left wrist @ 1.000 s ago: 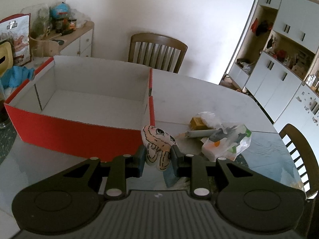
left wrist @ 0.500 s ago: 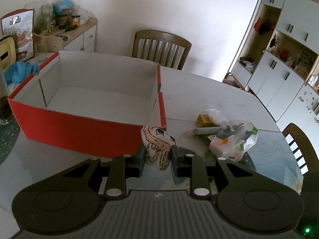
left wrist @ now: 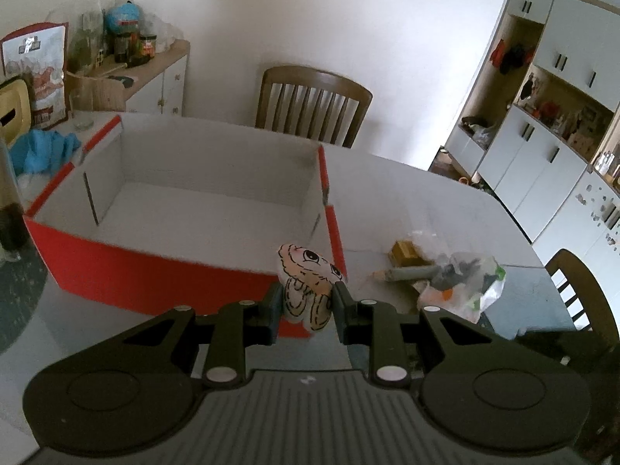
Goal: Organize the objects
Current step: 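Carry the cookie and sharpener in both grippers over the red-and-white box, then lower both grippers into the box and open them to release the items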
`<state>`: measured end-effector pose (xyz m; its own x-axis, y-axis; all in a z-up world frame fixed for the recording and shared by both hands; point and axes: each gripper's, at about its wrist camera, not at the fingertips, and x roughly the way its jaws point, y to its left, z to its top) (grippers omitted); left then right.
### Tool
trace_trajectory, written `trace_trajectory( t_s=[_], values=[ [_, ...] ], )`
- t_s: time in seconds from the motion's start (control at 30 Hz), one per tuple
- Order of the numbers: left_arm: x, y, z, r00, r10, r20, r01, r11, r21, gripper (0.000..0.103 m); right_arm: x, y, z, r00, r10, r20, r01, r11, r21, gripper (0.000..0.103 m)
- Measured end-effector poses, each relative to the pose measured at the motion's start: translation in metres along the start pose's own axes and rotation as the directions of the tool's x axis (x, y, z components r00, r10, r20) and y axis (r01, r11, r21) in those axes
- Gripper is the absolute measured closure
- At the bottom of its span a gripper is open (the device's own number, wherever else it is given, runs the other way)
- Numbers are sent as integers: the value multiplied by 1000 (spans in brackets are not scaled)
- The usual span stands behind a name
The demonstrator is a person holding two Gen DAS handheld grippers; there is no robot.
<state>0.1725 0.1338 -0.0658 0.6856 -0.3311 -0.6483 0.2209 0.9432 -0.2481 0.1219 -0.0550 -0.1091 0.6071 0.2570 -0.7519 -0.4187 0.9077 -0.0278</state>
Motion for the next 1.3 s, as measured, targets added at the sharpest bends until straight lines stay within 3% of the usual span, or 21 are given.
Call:
trace_trajectory(
  t_s=[0.3,0.63,0.77,0.93,1.3],
  values=[
    [-7,28,38,999,13,36,-14,1000,22,76,-17,-6,87,991,46,124,-45,999,-15,68],
    [13,72,82,996,86,28,-87,996,27,76,17,12,145,988,57,142,-47,996,-70,68],
    [29,88,94,993,115,7,-115,993,39,76,39,15,160,991,61,118,-57,998,-42,68],
    [63,104,103,988,134,-74,-129,989,68,76,69,24,171,996,57,66,-55,998,-36,68],
    [130,118,107,953,157,-259,-138,986,92,76,138,42,177,994,42,-97,-46,998,-38,68]
  ],
)
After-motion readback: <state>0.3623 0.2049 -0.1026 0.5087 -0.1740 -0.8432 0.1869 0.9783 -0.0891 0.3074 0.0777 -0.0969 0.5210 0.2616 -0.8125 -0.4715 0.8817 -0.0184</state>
